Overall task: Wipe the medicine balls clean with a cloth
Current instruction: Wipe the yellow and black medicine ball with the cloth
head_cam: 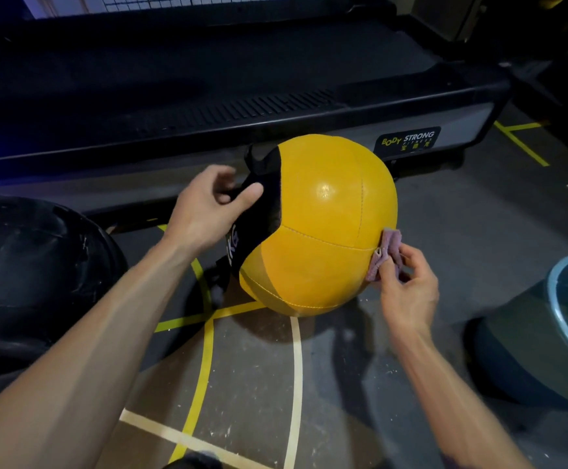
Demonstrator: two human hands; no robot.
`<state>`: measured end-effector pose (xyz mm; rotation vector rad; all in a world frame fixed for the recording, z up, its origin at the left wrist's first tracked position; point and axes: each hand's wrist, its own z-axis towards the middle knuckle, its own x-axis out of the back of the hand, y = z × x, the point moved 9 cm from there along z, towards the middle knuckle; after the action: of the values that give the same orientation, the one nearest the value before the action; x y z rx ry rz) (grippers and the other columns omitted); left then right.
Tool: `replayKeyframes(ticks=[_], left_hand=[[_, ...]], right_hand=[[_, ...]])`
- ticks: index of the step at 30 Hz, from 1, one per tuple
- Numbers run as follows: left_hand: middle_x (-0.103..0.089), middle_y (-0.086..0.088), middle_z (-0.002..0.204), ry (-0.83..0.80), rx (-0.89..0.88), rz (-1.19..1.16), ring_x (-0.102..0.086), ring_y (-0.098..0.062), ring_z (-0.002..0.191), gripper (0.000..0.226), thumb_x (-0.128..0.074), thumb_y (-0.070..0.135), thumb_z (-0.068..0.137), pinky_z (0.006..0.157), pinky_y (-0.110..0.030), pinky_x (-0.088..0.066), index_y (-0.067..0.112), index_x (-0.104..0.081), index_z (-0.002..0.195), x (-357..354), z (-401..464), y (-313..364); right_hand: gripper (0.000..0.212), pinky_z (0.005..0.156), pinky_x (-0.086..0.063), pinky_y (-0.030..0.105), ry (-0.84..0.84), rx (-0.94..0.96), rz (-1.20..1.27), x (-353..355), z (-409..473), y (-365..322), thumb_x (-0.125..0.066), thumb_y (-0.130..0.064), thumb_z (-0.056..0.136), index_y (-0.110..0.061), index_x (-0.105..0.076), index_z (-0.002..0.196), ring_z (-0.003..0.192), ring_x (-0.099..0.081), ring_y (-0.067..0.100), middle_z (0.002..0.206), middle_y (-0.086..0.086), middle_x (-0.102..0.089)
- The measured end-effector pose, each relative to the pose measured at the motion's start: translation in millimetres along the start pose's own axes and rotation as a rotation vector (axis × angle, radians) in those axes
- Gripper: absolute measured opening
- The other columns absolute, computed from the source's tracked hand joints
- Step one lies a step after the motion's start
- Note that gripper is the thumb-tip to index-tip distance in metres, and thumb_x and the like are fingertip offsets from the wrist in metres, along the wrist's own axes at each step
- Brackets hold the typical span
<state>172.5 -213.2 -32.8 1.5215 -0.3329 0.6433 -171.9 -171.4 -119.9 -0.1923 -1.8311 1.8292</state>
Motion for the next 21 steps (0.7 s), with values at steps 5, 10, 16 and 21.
replayKeyframes(ticks=[5, 10, 16, 21], left_hand=[[-0.060, 0.002, 0.113, 0.013, -0.076, 0.163, -0.059, -0.020, 0.102, 0.034, -0.055, 0.057, 0.100, 0.083, -0.041, -0.047, 0.027, -0.059, 0.115, -13.8, 18.8, 20.4], [-0.063, 0.006, 0.086, 0.022, -0.182, 0.356, -0.059, -0.027, 0.087, 0.019, -0.051, 0.042, 0.104, 0.071, -0.042, -0.042, 0.027, -0.057, 0.095, -5.1, 2.5, 46.9], [-0.070, 0.007, 0.076, -0.131, -0.428, 0.334, -0.066, -0.017, 0.077, 0.034, -0.055, 0.055, 0.094, 0.072, -0.045, -0.052, 0.025, -0.064, 0.083, -21.0, -52.2, 140.1], [-0.072, 0.012, 0.065, -0.163, -0.267, 0.234, -0.068, -0.006, 0.066, 0.035, -0.069, 0.048, 0.092, 0.071, -0.035, -0.056, 0.017, -0.068, 0.075, -47.7, -30.5, 118.4]], right_hand=[[0.027, 0.088, -0.056, 0.038, -0.018, -0.017, 0.049, 0.0, -9.0, 10.0, -0.066, -0.009, 0.094, -0.019, -0.069, 0.119, 0.103, -0.067, 0.022, 0.111, 0.001, -0.072], [0.023, 0.079, -0.058, 0.043, 0.028, -0.111, 0.197, 11.2, -14.6, 28.0, -0.064, -0.004, 0.095, -0.017, -0.071, 0.113, 0.084, -0.067, 0.024, 0.100, 0.001, -0.073], [0.013, 0.058, -0.052, 0.024, 0.152, -0.181, 0.377, 56.8, -15.2, 35.1, -0.066, -0.018, 0.099, -0.021, -0.073, 0.109, 0.070, -0.060, 0.002, 0.096, -0.002, -0.073], [0.026, 0.072, -0.060, 0.028, 0.018, -0.241, 0.357, 64.0, -16.6, 36.7, -0.066, -0.004, 0.095, -0.028, -0.072, 0.103, 0.086, -0.069, 0.011, 0.097, -0.006, -0.076]])
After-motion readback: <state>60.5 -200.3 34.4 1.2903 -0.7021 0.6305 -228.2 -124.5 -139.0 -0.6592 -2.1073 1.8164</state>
